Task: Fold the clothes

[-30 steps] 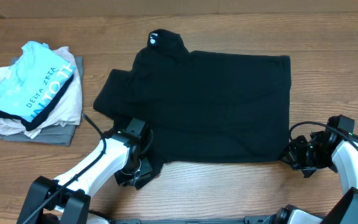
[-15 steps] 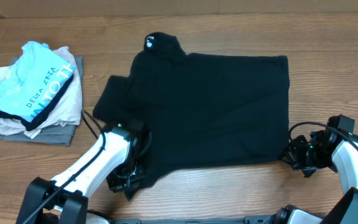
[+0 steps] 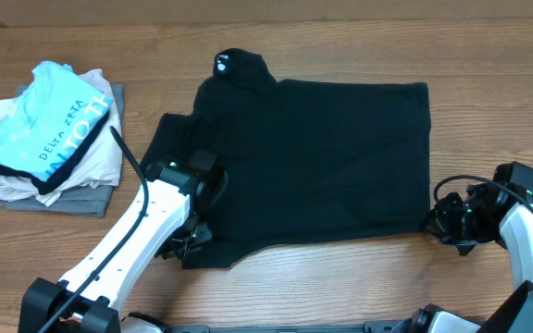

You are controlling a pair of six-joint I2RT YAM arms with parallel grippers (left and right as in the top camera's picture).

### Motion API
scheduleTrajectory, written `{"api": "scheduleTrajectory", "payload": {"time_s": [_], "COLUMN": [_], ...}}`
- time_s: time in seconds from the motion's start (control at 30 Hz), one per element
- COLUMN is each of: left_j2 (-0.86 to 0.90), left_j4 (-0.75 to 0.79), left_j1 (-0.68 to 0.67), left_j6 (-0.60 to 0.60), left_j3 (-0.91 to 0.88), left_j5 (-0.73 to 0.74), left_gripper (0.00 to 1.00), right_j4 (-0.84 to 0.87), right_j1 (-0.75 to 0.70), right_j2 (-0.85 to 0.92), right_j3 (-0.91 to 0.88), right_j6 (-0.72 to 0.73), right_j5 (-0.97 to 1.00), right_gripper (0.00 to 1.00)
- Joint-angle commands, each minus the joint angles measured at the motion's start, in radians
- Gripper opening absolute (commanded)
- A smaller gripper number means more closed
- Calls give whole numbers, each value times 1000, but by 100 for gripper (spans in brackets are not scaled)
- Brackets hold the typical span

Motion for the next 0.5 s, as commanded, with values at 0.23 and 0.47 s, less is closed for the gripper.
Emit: {"api": "scheduleTrajectory", "payload": {"time_s": [0.23,0.47], "left_j2": [-13,-13], "left_j4": [219,399], "left_j1": [-104,-181], "left_j6": [183,250], "left_j3": [-65,-187], "left_j5": [231,284], "left_gripper": [48,64], "right_j4": [5,6], "right_j1": [-3,-3], "right_j2": [-3,-3], "right_j3": [27,27], "right_j6": [-13,-13], "right_j5": [-9,-9], "right_gripper": [5,5]}}
